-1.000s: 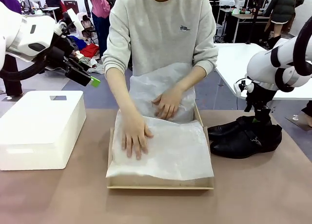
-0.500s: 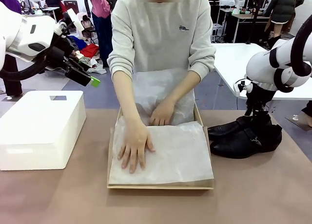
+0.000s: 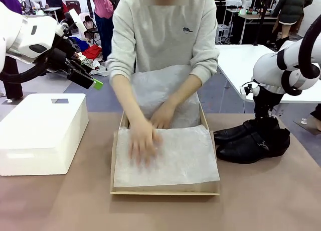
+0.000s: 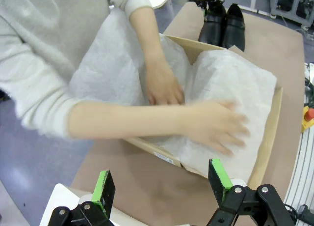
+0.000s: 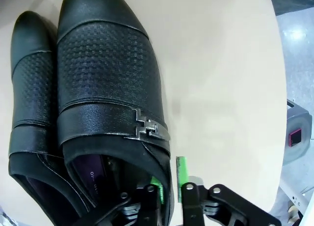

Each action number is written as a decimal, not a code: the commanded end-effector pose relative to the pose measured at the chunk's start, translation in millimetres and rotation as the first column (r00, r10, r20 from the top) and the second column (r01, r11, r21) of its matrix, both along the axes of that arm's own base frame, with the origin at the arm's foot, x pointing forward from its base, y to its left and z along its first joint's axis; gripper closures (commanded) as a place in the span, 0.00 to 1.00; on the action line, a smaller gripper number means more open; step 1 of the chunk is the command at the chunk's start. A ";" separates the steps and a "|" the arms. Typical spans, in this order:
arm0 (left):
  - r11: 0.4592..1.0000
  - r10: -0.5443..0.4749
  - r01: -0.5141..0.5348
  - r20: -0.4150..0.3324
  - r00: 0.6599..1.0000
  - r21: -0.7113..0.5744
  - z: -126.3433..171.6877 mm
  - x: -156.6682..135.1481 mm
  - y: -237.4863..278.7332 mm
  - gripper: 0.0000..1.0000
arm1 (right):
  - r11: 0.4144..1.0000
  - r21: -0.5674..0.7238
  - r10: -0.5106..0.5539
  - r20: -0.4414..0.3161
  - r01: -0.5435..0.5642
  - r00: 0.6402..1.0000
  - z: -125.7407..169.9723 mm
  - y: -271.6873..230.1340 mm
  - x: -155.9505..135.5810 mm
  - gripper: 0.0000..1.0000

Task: Pack the shoes into the box.
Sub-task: Place one shoe of the Shoes into the Shoes Box.

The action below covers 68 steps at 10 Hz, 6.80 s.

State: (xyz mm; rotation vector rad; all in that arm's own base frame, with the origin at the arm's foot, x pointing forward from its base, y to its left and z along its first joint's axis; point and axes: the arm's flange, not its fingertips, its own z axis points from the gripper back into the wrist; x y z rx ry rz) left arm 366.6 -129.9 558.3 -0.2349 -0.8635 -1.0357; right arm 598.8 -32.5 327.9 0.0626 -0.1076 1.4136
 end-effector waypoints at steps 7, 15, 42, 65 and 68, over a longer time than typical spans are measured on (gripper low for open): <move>1.000 -0.005 0.005 -0.003 1.000 -0.010 -0.1 0.8 0.8 0.00 | 0.987 0.018 -0.163 0.021 0.163 0.986 37.4 -15.9 14.6 1.00; 1.000 -0.005 0.005 -0.003 1.000 -0.010 -0.1 0.8 0.8 0.00 | 0.969 -0.019 -0.246 -0.065 0.246 0.967 160.4 -19.0 6.0 1.00; 1.000 -0.005 0.005 -0.003 1.000 -0.010 -0.1 0.8 0.8 0.00 | 0.990 0.022 -0.137 0.010 0.137 0.990 213.9 278.4 -14.1 1.00; 1.000 -0.005 0.005 -0.003 1.000 -0.010 -0.1 0.8 0.8 0.00 | 0.993 0.036 -0.106 -0.060 0.109 0.992 71.9 333.7 19.9 1.00; 1.000 -0.005 0.005 -0.003 1.000 -0.010 -0.1 0.8 0.8 0.00 | 0.995 0.023 -0.095 -0.065 0.097 0.993 67.1 334.5 21.8 1.00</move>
